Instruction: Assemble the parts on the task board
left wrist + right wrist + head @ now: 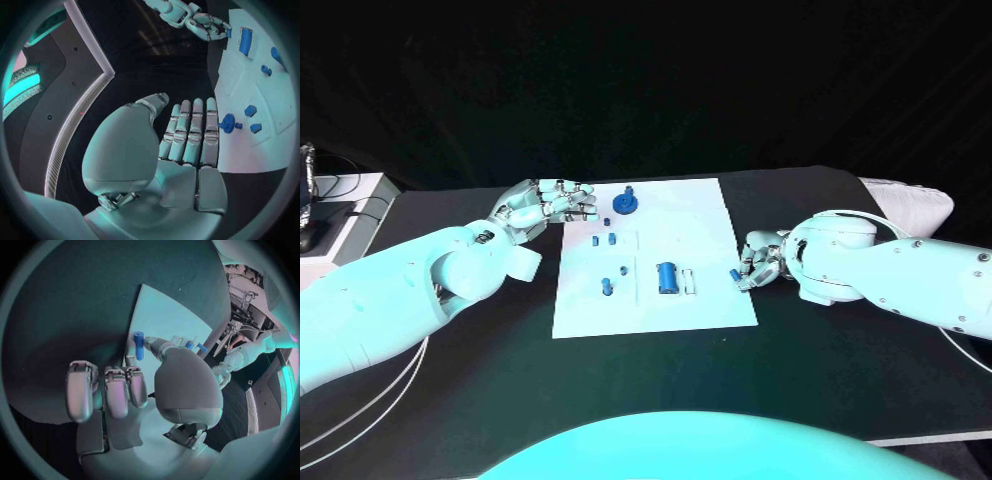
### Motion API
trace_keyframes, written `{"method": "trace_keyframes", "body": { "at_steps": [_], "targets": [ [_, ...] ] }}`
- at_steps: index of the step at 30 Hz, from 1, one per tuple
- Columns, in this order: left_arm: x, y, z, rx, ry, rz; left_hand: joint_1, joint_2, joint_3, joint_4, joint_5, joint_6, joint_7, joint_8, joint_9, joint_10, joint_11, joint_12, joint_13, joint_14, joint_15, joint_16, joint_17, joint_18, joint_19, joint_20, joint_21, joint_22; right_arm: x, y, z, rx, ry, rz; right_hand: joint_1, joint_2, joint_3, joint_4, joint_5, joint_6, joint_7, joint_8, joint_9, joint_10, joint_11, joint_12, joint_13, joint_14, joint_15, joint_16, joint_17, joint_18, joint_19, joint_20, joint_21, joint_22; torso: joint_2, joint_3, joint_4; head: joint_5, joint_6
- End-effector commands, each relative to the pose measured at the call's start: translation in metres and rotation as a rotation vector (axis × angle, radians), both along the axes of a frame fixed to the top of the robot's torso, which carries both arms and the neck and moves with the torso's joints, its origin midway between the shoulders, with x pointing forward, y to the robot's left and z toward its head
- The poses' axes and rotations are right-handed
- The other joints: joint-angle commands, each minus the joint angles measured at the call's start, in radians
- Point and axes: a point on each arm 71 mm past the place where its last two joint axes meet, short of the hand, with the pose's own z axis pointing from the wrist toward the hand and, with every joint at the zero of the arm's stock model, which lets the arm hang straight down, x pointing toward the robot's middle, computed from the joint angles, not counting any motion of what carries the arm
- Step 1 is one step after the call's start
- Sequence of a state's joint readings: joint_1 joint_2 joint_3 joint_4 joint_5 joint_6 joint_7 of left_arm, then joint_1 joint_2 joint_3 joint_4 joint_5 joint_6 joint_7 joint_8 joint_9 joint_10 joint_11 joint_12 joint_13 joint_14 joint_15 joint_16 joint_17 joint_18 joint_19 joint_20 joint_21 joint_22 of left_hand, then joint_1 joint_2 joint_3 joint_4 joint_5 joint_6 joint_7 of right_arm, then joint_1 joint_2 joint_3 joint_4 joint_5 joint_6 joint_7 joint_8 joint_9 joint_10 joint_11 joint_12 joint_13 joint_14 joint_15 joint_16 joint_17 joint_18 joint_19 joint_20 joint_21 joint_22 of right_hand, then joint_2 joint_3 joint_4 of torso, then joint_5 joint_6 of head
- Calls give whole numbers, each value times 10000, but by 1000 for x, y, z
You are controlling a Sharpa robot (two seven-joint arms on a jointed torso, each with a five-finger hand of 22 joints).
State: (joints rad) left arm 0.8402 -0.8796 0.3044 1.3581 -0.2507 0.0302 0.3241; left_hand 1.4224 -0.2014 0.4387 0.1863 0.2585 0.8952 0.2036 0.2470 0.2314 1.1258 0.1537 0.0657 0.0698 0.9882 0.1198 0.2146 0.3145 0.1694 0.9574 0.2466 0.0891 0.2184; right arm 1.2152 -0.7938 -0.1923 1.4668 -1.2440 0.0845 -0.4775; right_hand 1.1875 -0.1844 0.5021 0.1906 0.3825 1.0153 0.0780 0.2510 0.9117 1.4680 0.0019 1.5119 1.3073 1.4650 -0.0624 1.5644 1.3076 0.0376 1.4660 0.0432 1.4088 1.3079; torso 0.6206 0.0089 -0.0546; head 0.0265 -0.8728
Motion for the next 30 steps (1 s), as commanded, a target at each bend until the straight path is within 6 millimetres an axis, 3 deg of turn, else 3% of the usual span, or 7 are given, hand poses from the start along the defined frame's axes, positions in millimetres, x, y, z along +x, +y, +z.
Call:
{"method": "trace_keyframes", "body": {
  "at_steps": [1, 7, 12, 30],
  "targets": [
    [0, -2, 1, -129, -22, -88, -86, 33, 1, 64, -45, -36, 31, -34, -12, -25, 30, -11, -2, 24, 66, -43, 13, 129, 53, 32, -43, -18, -4, -2, -9, -158, 325, 19, 140, 146, 1094, -925, 374, -187, -8, -108, 65, 599, -25, -70, 2093, 1058, -19, 63, 2632, -60, 598, -24, -81, 2207, 2, 2, -8, 7, 2],
    [0, -2, 1, -122, -4, -94, -95, 28, -9, 72, -47, -54, 53, -47, -19, -42, 43, -17, -4, 24, 70, -50, 17, 130, 58, 32, -48, -25, -6, -2, -9, 184, 387, -195, 24, 250, 1937, -1582, 685, -570, 265, -467, -75, 506, 194, -194, 1995, 1058, 149, 63, 2632, -53, 577, 91, -130, 2195, 4, 1, -5, 6, 2],
    [0, -2, 1, -120, 6, -102, -100, 27, -14, 77, -47, -64, 64, -54, -22, -50, 50, -19, -5, 24, 73, -55, 20, 129, 61, 33, -52, -29, -7, 0, -7, 427, 363, -277, -60, 332, 2400, -2054, 964, -490, 344, -636, -246, 477, 260, -230, 1965, 1058, 210, 63, 2632, -44, 563, 158, -155, 2187, 1, -2, -10, 13, 2],
    [-1, -2, 1, -116, 39, -146, -104, 30, -20, 84, -46, -72, 73, -60, -26, -58, 57, -19, -5, 26, 78, -62, 25, 129, 66, 33, -58, -37, -3, 11, 14, 1273, 331, -606, -323, 219, 2257, -2263, 855, -262, 300, -599, -257, 492, 237, -215, 1972, 1058, 203, 63, 2632, -37, 554, 175, -165, 2180, 6, -2, 4, 40, 2]
  ]
}}
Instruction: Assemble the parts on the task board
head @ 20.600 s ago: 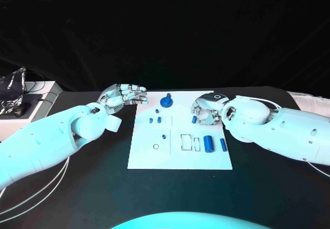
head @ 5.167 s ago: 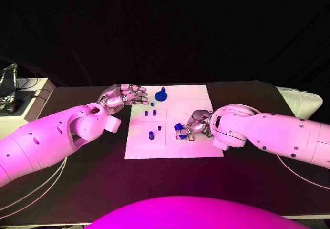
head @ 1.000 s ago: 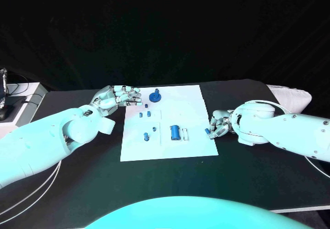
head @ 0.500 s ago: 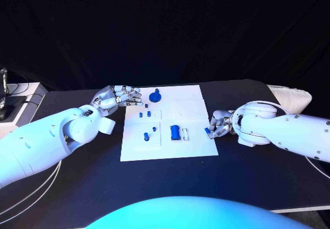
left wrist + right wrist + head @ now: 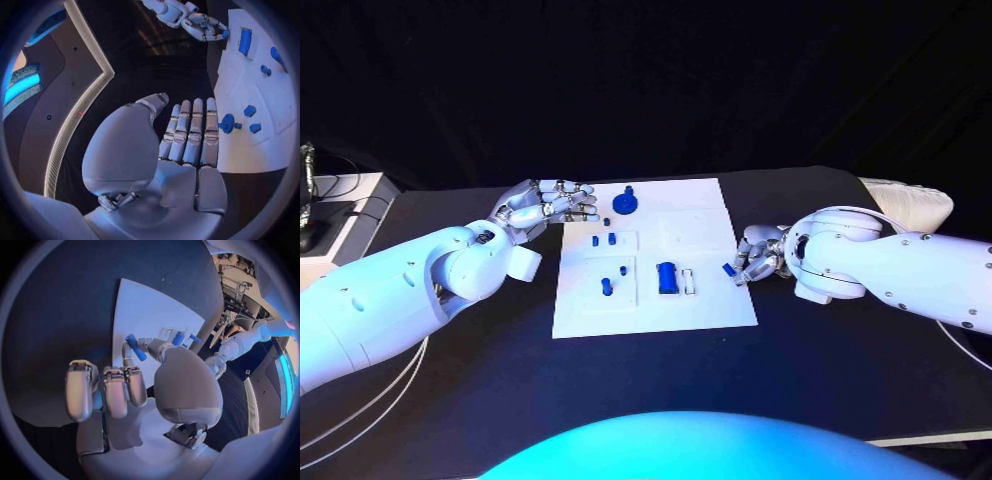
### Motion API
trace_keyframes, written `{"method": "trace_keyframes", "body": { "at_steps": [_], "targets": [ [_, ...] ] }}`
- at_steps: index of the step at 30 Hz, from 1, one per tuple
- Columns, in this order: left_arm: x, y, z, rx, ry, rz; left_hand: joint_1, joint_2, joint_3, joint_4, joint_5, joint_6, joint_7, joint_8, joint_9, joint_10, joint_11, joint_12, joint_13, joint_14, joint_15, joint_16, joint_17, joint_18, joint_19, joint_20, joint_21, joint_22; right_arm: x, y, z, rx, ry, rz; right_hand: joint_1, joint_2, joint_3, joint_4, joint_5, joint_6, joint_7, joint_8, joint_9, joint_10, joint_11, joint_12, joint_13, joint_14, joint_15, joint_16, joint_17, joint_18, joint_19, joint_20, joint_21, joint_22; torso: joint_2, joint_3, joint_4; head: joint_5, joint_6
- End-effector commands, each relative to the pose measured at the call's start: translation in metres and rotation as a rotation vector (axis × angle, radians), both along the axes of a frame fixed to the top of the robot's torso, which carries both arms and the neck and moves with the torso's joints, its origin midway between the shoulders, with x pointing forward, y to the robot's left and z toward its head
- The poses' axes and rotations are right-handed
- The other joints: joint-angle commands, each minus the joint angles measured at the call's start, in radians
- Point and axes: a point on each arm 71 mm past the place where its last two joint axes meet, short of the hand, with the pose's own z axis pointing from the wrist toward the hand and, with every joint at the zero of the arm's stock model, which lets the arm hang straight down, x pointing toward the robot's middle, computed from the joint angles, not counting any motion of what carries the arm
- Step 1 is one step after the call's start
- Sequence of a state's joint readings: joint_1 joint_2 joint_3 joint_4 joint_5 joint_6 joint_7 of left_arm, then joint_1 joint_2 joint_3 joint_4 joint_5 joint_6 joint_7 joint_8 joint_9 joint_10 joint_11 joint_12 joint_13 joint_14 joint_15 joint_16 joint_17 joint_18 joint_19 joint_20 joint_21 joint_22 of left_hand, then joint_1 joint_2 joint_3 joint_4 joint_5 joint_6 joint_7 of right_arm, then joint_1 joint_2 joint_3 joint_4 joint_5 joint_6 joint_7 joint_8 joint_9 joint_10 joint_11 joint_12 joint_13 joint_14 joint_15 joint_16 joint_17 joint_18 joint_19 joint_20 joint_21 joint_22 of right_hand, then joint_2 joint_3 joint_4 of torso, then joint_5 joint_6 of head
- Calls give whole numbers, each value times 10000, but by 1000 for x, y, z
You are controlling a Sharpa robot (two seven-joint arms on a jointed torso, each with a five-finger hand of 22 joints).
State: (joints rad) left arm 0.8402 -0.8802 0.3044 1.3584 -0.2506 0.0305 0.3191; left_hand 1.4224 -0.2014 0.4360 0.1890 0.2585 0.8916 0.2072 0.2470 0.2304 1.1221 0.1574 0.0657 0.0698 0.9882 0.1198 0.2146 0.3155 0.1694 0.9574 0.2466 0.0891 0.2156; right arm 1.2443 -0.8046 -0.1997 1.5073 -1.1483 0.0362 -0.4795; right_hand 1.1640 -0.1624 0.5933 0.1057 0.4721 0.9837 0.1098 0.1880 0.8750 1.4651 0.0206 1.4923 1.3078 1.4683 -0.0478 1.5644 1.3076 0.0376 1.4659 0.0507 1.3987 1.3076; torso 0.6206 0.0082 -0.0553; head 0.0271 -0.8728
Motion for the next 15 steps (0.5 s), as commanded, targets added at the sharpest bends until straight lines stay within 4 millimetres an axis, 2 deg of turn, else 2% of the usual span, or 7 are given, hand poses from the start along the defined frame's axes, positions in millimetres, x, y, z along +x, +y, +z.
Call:
{"method": "trace_keyframes", "body": {
  "at_steps": [1, 6, 15],
  "targets": [
    [-1, -2, 1, -138, -3, -140, -104, 31, 7, 57, -46, -36, 37, -60, -17, -20, 19, -19, -5, 26, 78, -62, 15, 129, 66, 34, -58, -9, -1, 6, 2, 431, 336, -175, -92, 0, 1341, -1414, -45, 56, -18, 31, 111, 517, 50, -26, 1961, 1025, 56, 64, 2632, -38, 556, 99, -61, 2184, 7, 4, 17, 33, 2],
    [-1, -1, 1, -128, 2, -135, -104, 31, 7, 57, -46, -36, 37, -60, -17, -20, 19, -19, -5, 26, 78, -62, 15, 129, 66, 34, -58, -9, -3, 16, 3, 606, 525, -36, -152, 0, 1288, -1410, -101, 63, -24, 27, 109, 518, 45, -26, 1961, 1025, 52, 64, 2632, -38, 556, 99, -58, 2184, 5, 0, -10, 35, 2],
    [-1, -2, 1, -130, 22, -179, -104, 31, 7, 57, -46, -36, 37, -60, -17, -20, 19, -19, -5, 26, 78, -62, 15, 129, 66, 34, -58, -9, -4, 29, 5, 796, 661, 132, -270, 8, 1173, -1387, -187, 91, -46, 29, 107, 527, 33, -15, 1968, 1025, 46, 64, 2632, -38, 553, 98, -58, 2183, 5, 9, 3, 42, 2]
  ]
}}
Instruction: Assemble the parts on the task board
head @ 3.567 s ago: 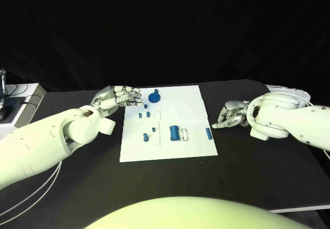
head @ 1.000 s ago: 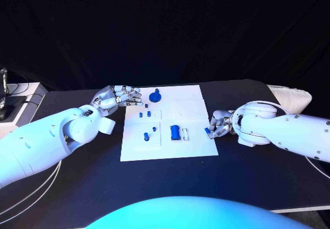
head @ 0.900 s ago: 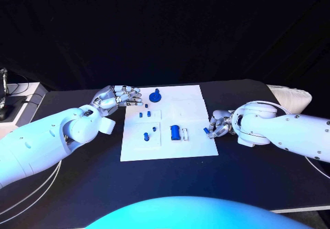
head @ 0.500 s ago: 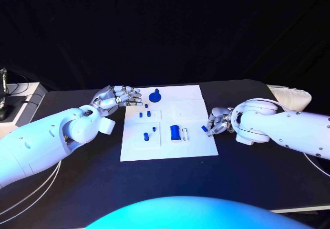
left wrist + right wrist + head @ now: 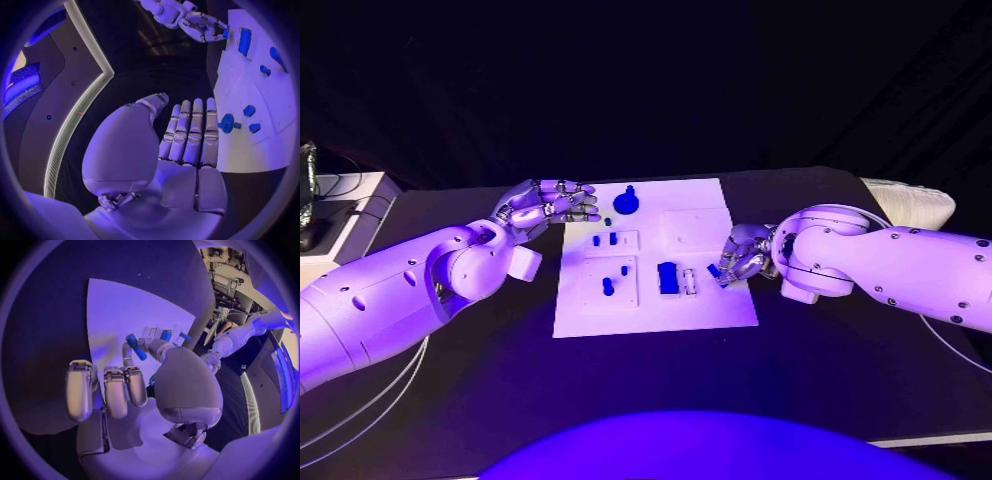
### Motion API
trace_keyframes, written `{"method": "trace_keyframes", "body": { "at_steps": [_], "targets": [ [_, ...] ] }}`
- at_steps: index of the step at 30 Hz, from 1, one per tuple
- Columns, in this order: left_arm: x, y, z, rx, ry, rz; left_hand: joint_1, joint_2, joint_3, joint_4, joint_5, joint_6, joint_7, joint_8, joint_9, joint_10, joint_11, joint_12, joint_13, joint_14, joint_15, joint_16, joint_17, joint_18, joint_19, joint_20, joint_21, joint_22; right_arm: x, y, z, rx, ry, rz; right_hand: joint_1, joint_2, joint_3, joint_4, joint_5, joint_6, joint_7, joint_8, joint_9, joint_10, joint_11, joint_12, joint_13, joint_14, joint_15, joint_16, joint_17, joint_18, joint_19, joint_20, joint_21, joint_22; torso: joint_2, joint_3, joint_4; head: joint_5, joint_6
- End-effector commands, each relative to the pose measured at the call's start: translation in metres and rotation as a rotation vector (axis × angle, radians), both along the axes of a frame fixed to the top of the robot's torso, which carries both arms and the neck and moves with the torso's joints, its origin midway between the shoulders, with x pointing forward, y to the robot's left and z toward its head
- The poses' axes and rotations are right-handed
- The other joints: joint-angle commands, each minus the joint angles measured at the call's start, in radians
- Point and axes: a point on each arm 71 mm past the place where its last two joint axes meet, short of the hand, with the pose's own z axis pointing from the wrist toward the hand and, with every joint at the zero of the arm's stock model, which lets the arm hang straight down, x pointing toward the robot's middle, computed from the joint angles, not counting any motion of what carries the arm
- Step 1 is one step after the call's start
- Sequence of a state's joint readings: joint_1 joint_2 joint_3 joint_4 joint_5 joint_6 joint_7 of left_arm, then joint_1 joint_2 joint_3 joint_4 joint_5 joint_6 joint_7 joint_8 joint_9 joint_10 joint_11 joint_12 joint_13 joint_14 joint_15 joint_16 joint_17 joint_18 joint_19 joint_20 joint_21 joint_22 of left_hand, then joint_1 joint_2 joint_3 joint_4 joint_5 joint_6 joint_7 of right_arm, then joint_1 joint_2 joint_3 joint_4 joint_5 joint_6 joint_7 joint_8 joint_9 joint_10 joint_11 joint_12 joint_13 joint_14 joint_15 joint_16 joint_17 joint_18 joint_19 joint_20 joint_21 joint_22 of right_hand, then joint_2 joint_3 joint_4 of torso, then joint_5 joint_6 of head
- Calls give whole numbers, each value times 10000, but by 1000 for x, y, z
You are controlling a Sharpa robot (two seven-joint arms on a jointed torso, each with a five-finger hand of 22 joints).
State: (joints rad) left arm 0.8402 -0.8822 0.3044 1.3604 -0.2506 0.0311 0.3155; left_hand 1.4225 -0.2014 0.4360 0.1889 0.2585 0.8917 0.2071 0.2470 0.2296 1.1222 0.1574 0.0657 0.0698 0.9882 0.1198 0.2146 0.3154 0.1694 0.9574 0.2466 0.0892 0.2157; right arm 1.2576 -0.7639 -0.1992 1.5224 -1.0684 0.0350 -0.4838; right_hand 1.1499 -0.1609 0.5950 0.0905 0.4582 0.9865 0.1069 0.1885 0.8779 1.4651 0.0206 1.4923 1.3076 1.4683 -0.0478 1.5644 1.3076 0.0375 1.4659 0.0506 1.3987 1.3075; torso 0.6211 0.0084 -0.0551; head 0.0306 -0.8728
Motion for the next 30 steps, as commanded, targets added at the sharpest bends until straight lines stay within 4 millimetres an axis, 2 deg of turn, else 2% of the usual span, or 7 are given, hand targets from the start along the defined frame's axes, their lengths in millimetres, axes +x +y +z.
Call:
{"method": "trace_keyframes", "body": {
  "at_steps": [1, 16, 19, 21, 24, 26, 30],
  "targets": [
    [-1, -2, 1, -145, -5, -165, -104, 30, 7, 58, -46, -37, 37, -60, -8, -21, 20, -19, -5, 26, 78, -62, 16, 129, 66, 34, -59, -10, -1, 3, -1, 126, 264, 0, -163, -5, 1114, -1227, -11, 69, -24, 25, 79, 529, 27, -11, 1972, 1025, 41, 64, 2632, -37, 554, 97, -55, 2185, 1, 5, 2, 7, 2],
    [-1, -2, 1, -152, 16, -217, -100, 35, 1, 62, -43, -36, 36, -63, -11, -25, 22, -14, -3, 29, 82, -74, 25, 129, 74, 35, -69, -24, 3, 19, -3, 552, 525, -190, -380, 4, 836, -1139, 28, 76, -52, 3, 66, 531, 7, -10, 1971, 1025, 25, 64, 2632, -32, 544, 85, -81, 2177, 7, 11, 3, 18, 2],
    [-1, -2, 1, -148, 22, -221, -100, 35, 1, 62, -43, -36, 36, -63, -11, -25, 22, -14, -3, 29, 82, -74, 25, 129, 74, 35, -69, -24, 2, 23, -5, 596, 572, -178, -557, -9, 657, -1021, -47, 62, -58, -32, 37, 511, 4, -39, 1946, 1025, 23, 64, 2632, -29, 538, 84, -103, 2171, 11, 23, -5, 32, 2],
    [-1, -2, 1, -147, 29, -226, -100, 35, 1, 62, -43, -36, 36, -63, -11, -25, 22, -14, -3, 29, 82, -74, 25, 129, 74, 35, -69, -24, 2, 25, -6, 609, 602, -149, -678, 6, 498, -918, 101, 64, -66, -57, 12, 516, -1, -30, 1954, 1025, 19, 64, 2632, -29, 537, 80, -106, 2170, 8, 27, -3, 31, 2],
    [-1, -2, 1, -149, 34, -238, -100, 35, 1, 62, -43, -36, 36, -63, -11, -25, 22, -14, -3, 29, 82, -74, 25, 129, 74, 35, -69, -24, 3, 28, -7, 621, 610, -134, -770, -6, 381, -842, 94, 65, -68, -80, -12, 516, -2, -29, 1954, 1025, 18, 64, 2632, -28, 537, 79, -109, 2169, 4, 18, 2, 19, 2],
    [-1, -2, 1, -149, 35, -241, -97, 35, -6, 64, -42, -36, 34, -65, -13, -28, 21, -12, -2, 30, 83, -83, 31, 129, 81, 36, -76, -34, 3, 30, -7, 652, 552, -169, -902, -17, 259, -722, 1, 67, -67, -110, -46, 506, 1, -43, 1941, 1025, 21, 64, 2632, -23, 529, 80, -139, 2161, 0, 10, -8, 38, 2],
    [-1, -3, 1, -153, 40, -256, -97, 35, -6, 64, -42, -36, 34, -65, -13, -28, 21, -12, -2, 30, 83, -83, 31, 129, 81, 36, -76, -34, 5, 32, -7, 658, 482, -201, -1038, -22, 142, -583, -131, 82, -69, -150, -100, 508, 2, -40, 1943, 1025, 21, 64, 2632, -26, 533, 82, -128, 2164, -1, 22, -11, 30, 2]
  ]
}}
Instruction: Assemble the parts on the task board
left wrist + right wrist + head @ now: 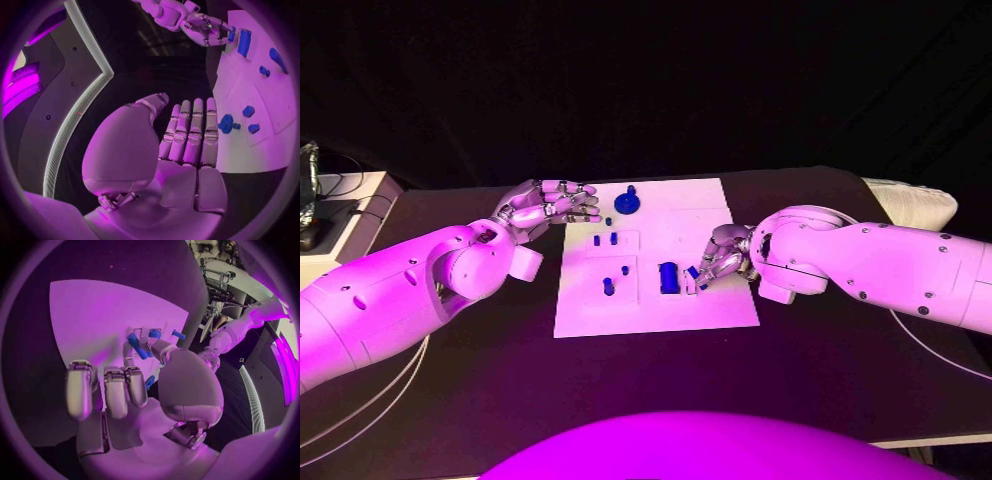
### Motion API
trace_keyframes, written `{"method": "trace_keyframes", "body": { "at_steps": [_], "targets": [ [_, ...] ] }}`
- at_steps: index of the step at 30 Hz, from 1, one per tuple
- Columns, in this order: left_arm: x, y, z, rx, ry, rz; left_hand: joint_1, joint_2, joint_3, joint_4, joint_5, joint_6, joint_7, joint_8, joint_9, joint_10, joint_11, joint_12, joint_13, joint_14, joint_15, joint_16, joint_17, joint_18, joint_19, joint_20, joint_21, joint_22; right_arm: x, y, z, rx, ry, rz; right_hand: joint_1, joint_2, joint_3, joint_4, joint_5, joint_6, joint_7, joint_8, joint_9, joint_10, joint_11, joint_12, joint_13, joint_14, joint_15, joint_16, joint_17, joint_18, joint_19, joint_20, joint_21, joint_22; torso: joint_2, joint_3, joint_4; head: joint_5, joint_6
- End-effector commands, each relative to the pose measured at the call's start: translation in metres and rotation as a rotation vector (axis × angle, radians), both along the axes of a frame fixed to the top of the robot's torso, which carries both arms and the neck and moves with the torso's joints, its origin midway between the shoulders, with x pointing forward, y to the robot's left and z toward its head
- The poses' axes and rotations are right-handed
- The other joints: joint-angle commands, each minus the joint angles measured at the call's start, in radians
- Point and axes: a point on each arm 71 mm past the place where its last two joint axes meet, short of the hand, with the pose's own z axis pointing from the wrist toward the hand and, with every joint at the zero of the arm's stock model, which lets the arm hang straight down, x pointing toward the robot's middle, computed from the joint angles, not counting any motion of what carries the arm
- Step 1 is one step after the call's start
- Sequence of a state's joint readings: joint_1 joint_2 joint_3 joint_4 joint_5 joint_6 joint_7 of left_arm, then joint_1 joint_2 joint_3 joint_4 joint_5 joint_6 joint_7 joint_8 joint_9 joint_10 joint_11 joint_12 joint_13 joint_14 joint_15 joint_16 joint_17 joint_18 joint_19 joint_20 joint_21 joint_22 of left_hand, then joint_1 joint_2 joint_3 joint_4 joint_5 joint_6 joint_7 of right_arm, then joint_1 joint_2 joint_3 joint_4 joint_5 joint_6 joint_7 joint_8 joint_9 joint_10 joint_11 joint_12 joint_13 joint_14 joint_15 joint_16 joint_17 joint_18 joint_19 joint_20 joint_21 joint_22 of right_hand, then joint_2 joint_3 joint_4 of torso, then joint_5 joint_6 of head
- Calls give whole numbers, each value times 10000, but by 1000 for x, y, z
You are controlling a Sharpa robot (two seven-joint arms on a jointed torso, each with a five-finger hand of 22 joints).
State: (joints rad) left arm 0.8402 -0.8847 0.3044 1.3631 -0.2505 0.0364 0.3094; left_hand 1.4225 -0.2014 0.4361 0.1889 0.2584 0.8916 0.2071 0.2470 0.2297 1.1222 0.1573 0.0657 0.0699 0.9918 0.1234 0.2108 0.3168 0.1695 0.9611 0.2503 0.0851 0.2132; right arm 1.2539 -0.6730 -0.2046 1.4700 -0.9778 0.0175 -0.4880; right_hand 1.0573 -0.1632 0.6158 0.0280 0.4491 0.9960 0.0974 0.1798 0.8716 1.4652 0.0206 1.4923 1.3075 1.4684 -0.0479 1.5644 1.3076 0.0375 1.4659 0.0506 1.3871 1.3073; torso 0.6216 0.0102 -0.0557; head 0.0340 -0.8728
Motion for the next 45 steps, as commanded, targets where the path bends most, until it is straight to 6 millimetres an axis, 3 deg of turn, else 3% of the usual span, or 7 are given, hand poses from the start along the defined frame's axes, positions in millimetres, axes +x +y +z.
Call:
{"method": "trace_keyframes", "body": {
  "at_steps": [1, 30, 45],
  "targets": [
    [-1, -3, 1, -166, -9, -196, -97, 35, -6, 64, -42, -36, 34, -65, -14, -29, 22, -12, -2, -6, 47, -45, 16, 128, 44, -1, -36, -9, 2, 1, -1, 55, -25, -110, -129, 1, -79, 61, -46, -6, 25, -66, -44, 507, 1, -40, 1944, 1024, 22, 64, 2632, -24, 530, 82, -23, 2162, -7, 5, -3, -5, 2],
    [-1, -2, 1, -140, 29, -248, -93, 42, -12, 69, -39, -35, 30, -67, -17, -34, 22, -11, -1, -14, 50, -63, 23, 128, 53, 0, -45, -22, 0, 2, -12, -540, 594, 466, -584, -67, -403, 523, -150, 132, 4, -134, -201, 450, -7, -119, 1878, 1024, 17, 64, 2632, 6, 485, 81, -191, 2121, 0, 2, 5, 59, 2],
    [-1, -3, 0, -146, 45, -258, -94, 49, -17, 76, -37, -35, 28, -69, -19, -39, 22, -10, -1, -17, 52, -75, 29, 128, 60, 0, -53, -32, 3, 6, -11, -269, 391, 195, -1076, -42, -657, 1039, -264, 334, -62, -105, -292, 530, -59, -16, 1959, 1024, -25, 64, 2632, -6, 511, 50, -131, 2139, -1, 2, -2, 62, 2]
  ]
}}
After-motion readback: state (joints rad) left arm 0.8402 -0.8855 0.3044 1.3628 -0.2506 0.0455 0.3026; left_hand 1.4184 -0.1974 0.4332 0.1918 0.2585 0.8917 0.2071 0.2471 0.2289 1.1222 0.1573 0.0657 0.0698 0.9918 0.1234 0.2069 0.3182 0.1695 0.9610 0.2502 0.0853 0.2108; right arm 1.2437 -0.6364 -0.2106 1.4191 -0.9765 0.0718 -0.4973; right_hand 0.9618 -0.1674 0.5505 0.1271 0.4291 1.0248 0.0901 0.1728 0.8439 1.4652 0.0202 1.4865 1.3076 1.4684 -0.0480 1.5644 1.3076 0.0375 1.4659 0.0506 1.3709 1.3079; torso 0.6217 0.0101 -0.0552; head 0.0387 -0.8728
